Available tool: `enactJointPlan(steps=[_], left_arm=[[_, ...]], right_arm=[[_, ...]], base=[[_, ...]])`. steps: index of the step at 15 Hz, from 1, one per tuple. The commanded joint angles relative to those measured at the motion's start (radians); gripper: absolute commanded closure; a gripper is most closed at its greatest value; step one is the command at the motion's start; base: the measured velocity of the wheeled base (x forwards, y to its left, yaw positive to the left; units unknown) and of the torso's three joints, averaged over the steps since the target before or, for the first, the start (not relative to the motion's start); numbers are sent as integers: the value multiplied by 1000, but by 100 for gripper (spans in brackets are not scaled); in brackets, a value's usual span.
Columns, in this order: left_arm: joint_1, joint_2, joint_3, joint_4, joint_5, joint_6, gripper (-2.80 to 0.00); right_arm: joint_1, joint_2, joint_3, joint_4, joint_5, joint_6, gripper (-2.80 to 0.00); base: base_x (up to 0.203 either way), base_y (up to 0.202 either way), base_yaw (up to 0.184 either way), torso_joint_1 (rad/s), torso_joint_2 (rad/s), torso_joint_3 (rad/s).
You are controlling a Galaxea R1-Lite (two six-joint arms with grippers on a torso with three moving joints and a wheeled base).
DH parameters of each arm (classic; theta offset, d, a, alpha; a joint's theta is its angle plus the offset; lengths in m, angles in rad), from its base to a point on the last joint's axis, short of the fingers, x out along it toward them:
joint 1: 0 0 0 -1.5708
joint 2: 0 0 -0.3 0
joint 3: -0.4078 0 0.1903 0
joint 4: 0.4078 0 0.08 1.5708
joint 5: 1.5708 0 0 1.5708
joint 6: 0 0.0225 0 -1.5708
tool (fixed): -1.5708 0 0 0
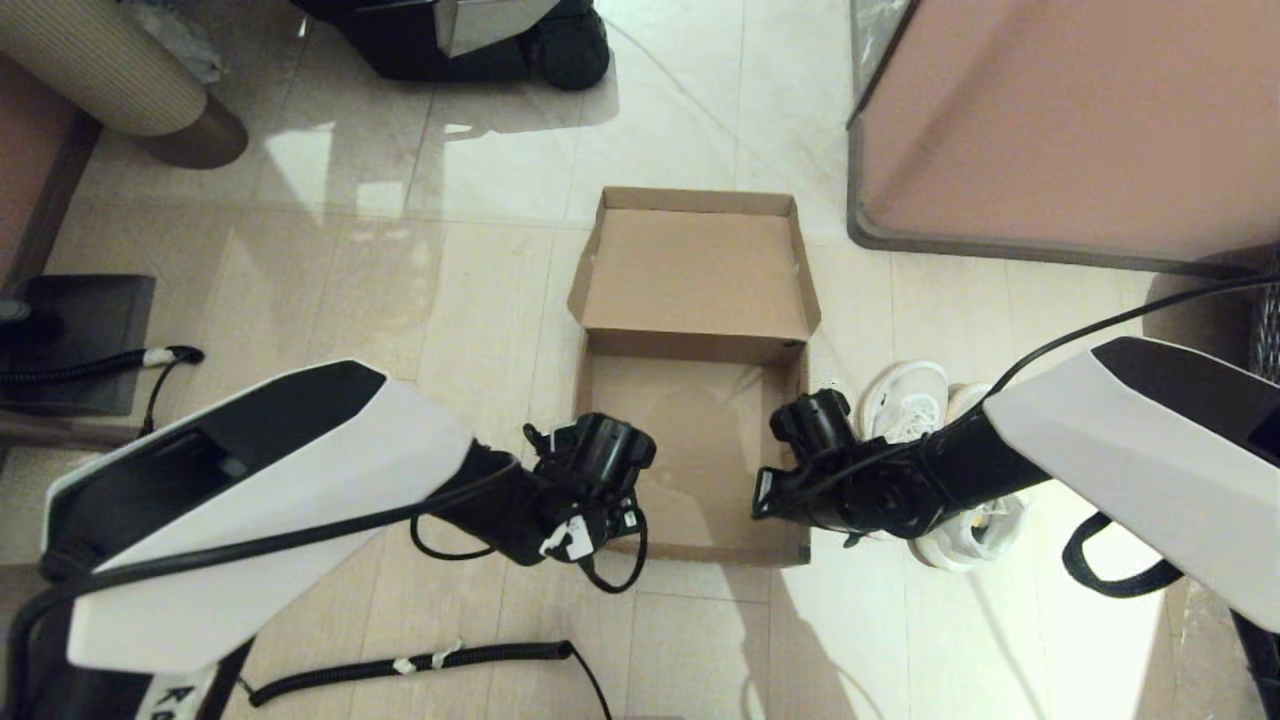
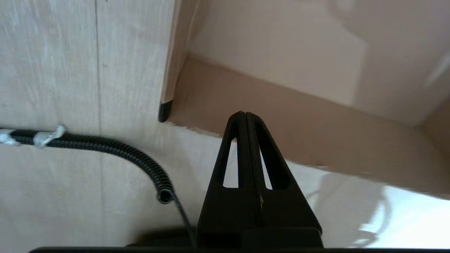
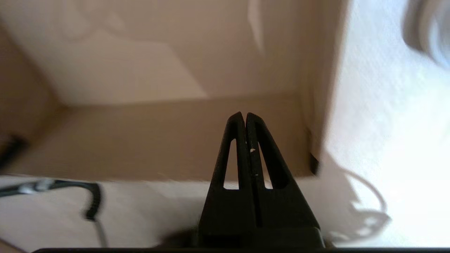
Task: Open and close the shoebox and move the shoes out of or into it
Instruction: Put the shoes into the shoe box
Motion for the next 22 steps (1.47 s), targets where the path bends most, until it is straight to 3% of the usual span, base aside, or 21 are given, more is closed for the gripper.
enactJointPlan(steps=[1,6,9,22], left_arm=[[-1,37,0,-2,15,15,0],[0,61,-3,-5,40,17,0],[0,69,-2,9,41,22,0],[3,127,-40,53,41,24,0]], right_arm=[[0,12,54,-20,-20,0,0],[2,43,109,-113,-47,-7,0],[2,63,111,-118,-52,-63,0],[2,132,73,-129,-54,-82,0]], base=[[0,0,0,0,0,0],[0,0,0,0,0,0],[0,0,0,0,0,0],[0,0,0,0,0,0]])
